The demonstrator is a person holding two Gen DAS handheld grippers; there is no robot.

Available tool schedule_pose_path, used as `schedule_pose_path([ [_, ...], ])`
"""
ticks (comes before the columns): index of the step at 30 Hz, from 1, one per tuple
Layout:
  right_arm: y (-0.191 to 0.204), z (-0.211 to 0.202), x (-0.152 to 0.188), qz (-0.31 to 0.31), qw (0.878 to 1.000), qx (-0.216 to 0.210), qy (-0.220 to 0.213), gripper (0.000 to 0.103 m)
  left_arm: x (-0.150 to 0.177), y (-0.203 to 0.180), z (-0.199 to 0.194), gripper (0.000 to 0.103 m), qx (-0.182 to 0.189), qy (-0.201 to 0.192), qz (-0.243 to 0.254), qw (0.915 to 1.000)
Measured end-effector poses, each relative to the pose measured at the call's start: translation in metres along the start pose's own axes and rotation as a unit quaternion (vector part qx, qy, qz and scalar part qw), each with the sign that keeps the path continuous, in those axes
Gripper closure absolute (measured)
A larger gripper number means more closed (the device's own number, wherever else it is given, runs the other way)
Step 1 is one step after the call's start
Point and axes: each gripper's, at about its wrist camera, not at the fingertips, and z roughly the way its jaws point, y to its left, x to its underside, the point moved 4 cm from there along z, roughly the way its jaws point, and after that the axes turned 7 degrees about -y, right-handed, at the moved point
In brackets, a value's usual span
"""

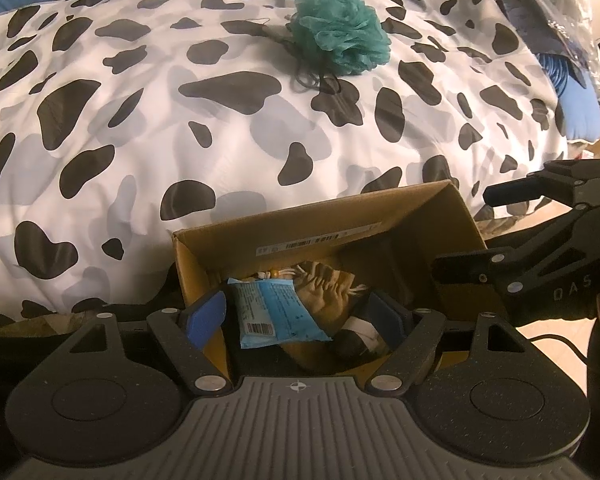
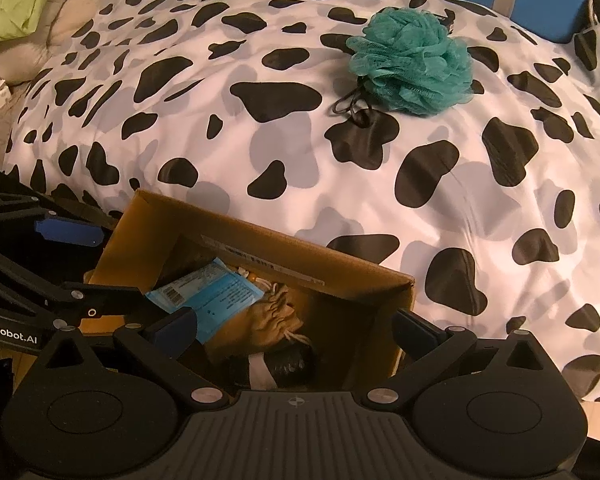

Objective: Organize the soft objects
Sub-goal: 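Open both grippers to drop the packet and roll into the box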

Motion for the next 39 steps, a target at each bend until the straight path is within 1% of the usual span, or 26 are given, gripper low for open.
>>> schedule_pose_path([
  [9, -0.004, -0.004, -0.004, 0.007, 1.0, 0.008, -0.015, 0.0, -0.001, 0.0, -0.001, 0.025, 0.0, -0.004, -0.002, 1.0],
  [23, -0.009, -0.004, -0.004, 0.016, 1.0, 0.02, -0.015, 0.0, -0.002, 0.001, -0.001, 0.025, -0.001, -0.006, -0.002, 1.0],
  [33, -0.016, -0.009, -0.009, 0.028, 0.999, 0.028, -0.036, 0.0, -0.004, 0.0, 0.0, 0.025, -0.002, -0.008, -0.001, 1.0],
  [39, -0.02, -0.013, -0.013, 0.033, 0.998, 0.035, -0.05, 0.0, -0.007, 0.001, -0.002, 0.025, -0.002, -0.015, -0.007, 0.9999],
])
